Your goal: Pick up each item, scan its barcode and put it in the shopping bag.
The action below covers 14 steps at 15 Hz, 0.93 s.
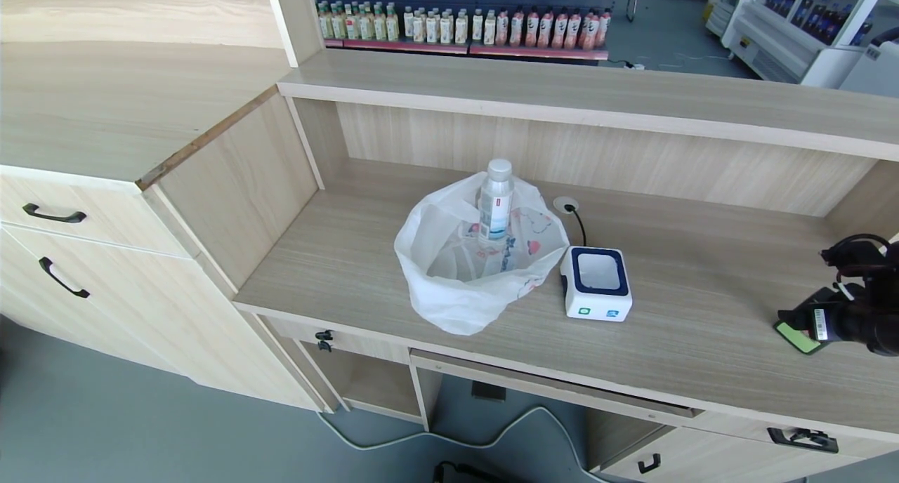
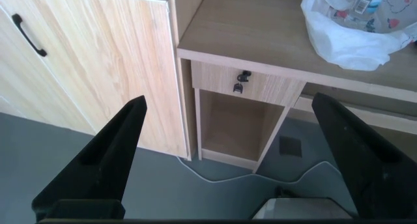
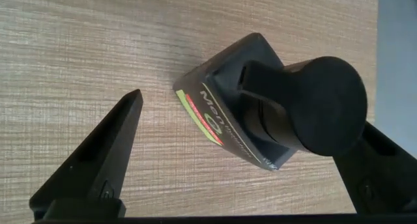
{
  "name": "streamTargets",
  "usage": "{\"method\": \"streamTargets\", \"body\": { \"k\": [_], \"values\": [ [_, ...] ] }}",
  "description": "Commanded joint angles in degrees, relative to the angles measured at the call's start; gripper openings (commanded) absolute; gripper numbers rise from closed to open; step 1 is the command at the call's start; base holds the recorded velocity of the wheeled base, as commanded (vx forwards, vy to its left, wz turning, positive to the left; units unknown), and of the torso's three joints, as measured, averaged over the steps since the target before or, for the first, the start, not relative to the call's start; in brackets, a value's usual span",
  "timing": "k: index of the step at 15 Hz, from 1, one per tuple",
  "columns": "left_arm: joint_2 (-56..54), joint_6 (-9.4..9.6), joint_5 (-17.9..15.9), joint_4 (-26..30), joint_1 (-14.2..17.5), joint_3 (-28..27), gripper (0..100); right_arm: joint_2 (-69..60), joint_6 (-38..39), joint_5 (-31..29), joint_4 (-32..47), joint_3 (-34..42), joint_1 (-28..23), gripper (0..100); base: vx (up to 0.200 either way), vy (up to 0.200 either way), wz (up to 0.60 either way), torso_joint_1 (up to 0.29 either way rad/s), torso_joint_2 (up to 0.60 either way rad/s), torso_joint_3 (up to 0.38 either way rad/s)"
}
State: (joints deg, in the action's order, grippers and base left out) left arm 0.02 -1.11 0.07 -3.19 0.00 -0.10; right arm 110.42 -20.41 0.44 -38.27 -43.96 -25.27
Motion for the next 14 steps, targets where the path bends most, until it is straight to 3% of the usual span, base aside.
{"method": "streamTargets", "body": {
  "k": [1, 7, 8, 14],
  "values": [
    [0.0, -0.03, 0.0, 0.0, 0.0, 0.0, 100, 0.8, 0.0, 1.9, -0.8, 0.0, 0.0, 100, 0.0, 0.0, 0.0, 0.0, 0.0, 0.0],
    [0.0, -0.03, 0.0, -0.1, 0.0, 0.0, 100, 1.6, -0.2, 3.2, -1.9, 0.3, 0.0, 100, 0.0, 0.0, 0.0, 0.0, 0.0, 0.0],
    [0.0, -0.03, 0.0, -0.1, 0.0, 0.0, 100, 1.6, -0.3, 3.2, -1.9, 0.4, 0.0, 0, 0.0, 0.0, 0.0, 0.0, 0.0, 0.0],
    [0.0, -0.03, 0.0, -0.1, 0.0, 0.0, 100, 0.8, -4.1, 2.9, -3.8, 0.5, 0.0, 0, 0.0, 0.0, 0.0, 0.0, 0.0, 0.0]
  ]
}}
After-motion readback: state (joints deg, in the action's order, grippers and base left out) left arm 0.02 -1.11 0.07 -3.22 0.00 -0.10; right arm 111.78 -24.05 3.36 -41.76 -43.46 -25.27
